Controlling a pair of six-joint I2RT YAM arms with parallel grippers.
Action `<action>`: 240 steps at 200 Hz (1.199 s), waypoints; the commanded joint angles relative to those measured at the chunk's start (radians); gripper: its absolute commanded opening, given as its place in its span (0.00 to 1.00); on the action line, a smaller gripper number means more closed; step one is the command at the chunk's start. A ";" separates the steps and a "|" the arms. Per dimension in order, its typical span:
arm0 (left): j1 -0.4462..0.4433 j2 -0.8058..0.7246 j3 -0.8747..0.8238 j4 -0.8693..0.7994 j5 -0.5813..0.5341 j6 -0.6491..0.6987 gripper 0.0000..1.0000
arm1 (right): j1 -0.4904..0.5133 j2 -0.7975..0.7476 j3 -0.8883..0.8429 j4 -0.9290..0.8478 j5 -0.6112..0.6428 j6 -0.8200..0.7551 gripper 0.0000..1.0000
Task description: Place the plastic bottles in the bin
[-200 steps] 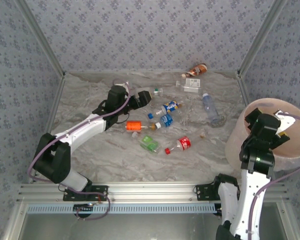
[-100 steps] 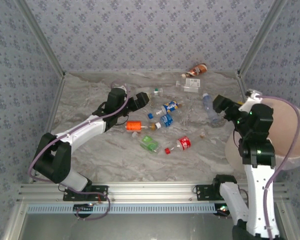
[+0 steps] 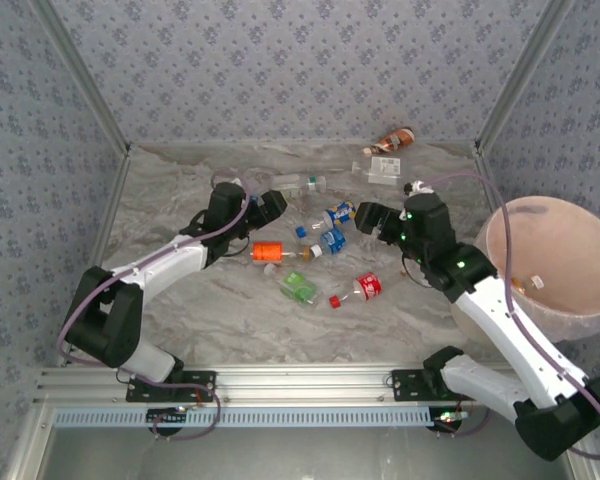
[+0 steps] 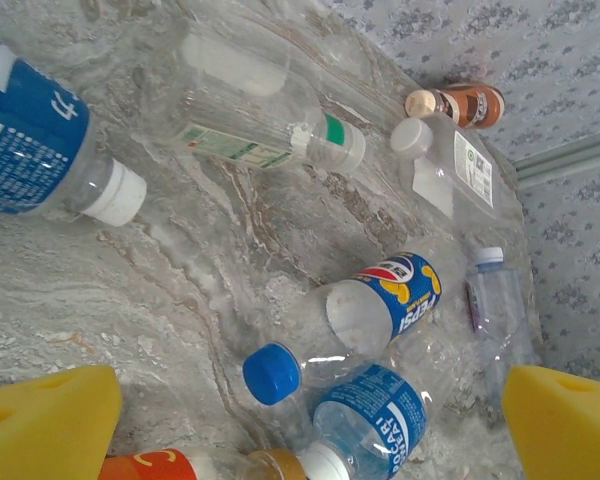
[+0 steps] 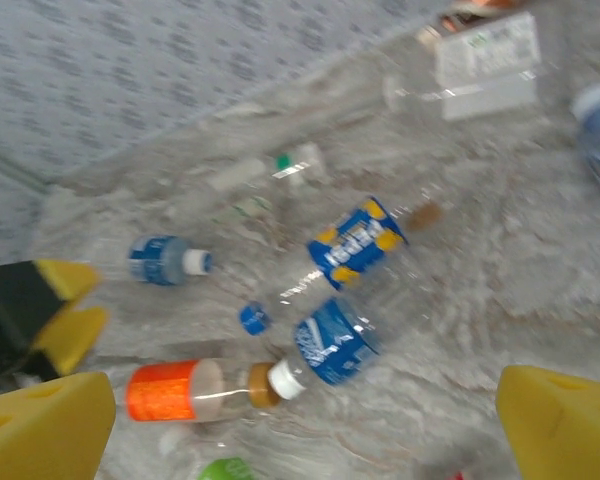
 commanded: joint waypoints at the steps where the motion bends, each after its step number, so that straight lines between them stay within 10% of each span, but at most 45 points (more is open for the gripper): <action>1: 0.021 -0.028 -0.023 0.042 0.020 -0.025 0.98 | 0.016 0.050 -0.014 -0.095 0.189 0.186 1.00; 26: 0.047 -0.008 -0.006 0.022 0.107 -0.001 0.98 | 0.024 0.129 -0.028 -0.248 0.266 0.526 1.00; 84: 0.047 -0.015 0.012 -0.024 0.117 0.060 0.98 | 0.006 0.327 -0.061 -0.273 0.247 0.764 1.00; 240: 0.064 -0.027 0.017 -0.105 0.054 0.084 0.98 | -0.063 0.617 -0.182 0.143 0.152 0.771 0.84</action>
